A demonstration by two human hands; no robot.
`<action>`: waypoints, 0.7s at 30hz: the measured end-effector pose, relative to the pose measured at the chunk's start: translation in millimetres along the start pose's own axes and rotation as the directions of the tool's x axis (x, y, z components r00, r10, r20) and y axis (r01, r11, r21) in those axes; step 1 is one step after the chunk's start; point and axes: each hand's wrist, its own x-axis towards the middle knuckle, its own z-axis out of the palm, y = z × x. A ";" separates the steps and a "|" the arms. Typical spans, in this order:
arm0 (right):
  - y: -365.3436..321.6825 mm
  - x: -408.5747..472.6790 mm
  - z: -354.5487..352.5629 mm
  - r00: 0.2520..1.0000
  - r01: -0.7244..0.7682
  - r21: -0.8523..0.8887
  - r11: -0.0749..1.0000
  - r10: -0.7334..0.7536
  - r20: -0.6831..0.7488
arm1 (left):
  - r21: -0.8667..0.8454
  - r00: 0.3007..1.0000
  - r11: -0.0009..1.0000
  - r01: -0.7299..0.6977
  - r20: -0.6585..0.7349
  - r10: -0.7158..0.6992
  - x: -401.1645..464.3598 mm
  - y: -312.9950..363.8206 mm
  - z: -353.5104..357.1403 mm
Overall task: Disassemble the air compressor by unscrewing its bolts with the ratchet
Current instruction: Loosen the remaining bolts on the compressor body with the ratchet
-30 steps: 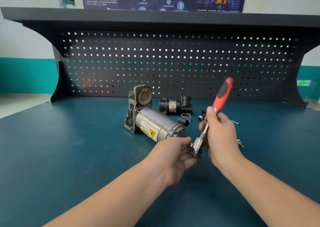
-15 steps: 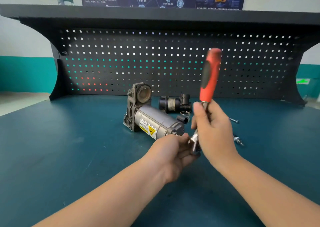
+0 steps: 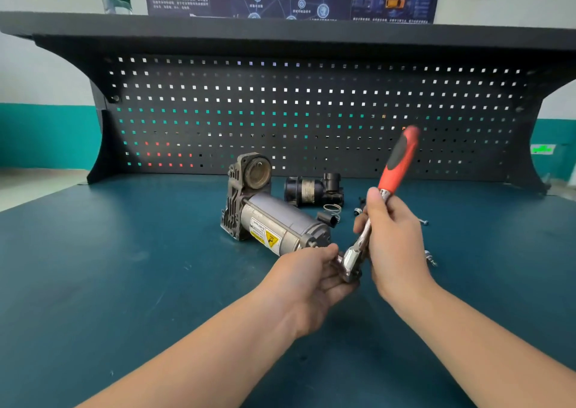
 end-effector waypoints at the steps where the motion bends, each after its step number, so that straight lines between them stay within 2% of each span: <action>1: -2.5 -4.1 0.1 0.990 0.140 -0.057 0.989 -0.138 0.041 | 0.000 1.000 1.000 -0.006 0.006 0.006 0.0 -0.3 -0.5; 3: -7.1 -12.5 0.5 0.913 0.392 -0.100 0.915 -0.373 0.165 | 0.007 1.000 1.000 -0.019 0.018 0.019 -0.4 -0.4 -1.0; 4: -8.4 -16.1 -0.1 0.845 0.515 -0.126 0.848 -0.478 0.240 | 0.015 0.999 1.000 -0.022 0.033 0.022 -0.4 -0.3 -1.5; 6: -10.6 -21.0 -1.5 0.643 0.757 -0.199 0.623 -0.655 0.397 | -0.003 0.997 0.999 -0.033 0.075 0.033 -2.7 -1.1 0.0; 7: -10.6 -23.0 -1.3 0.538 0.840 -0.221 0.496 -0.705 0.462 | -0.039 0.993 0.998 -0.050 0.107 0.054 -4.1 -1.5 0.7; 8: -9.3 -24.4 -0.5 0.463 0.886 -0.239 0.397 -0.727 0.507 | -0.088 0.987 0.994 -0.069 0.141 0.081 -3.9 -2.6 0.3; 9: -7.8 -25.1 0.5 0.429 0.904 -0.254 0.345 -0.736 0.525 | -0.119 0.982 0.990 -0.075 0.162 0.094 -5.2 -2.6 0.5; 10: -7.1 -25.7 2.0 0.438 0.898 -0.271 0.346 -0.741 0.508 | -0.110 0.984 0.992 -0.067 0.159 0.084 -5.1 -2.3 0.1; 11: -6.6 -26.3 2.8 0.486 0.873 -0.286 0.394 -0.739 0.467 | -0.074 0.989 0.996 -0.047 0.138 0.057 -4.1 -1.1 -0.6; 13: -6.5 -24.8 3.9 0.678 0.734 -0.267 0.624 -0.657 0.328 | -0.002 0.997 1.000 -0.019 0.077 0.019 -1.2 0.8 -1.8; 15: -5.8 -17.5 3.4 0.877 0.479 -0.222 0.849 -0.451 0.169 | 0.009 0.999 1.000 -0.005 0.032 0.005 0.2 2.0 -2.1; 17: -3.9 -6.7 2.4 0.983 0.182 -0.194 0.964 -0.184 0.009 | 0.012 1.000 1.000 0.004 0.004 -0.004 -0.2 2.1 -0.7; 18: -0.5 -0.9 1.4 0.998 0.001 -0.128 0.992 -0.009 -0.058 | 0.018 1.000 1.000 0.008 0.000 -0.008 0.2 1.4 -0.4; 19: 3.4 3.7 0.5 0.979 -0.184 -0.009 0.983 0.183 -0.096 | 0.023 1.000 1.000 0.011 -0.002 -0.011 0.2 1.5 0.2; 21: 10.4 8.2 -0.7 0.868 -0.463 0.216 0.860 0.489 -0.086 | 0.025 1.000 0.999 0.020 -0.008 -0.020 0.7 2.1 0.5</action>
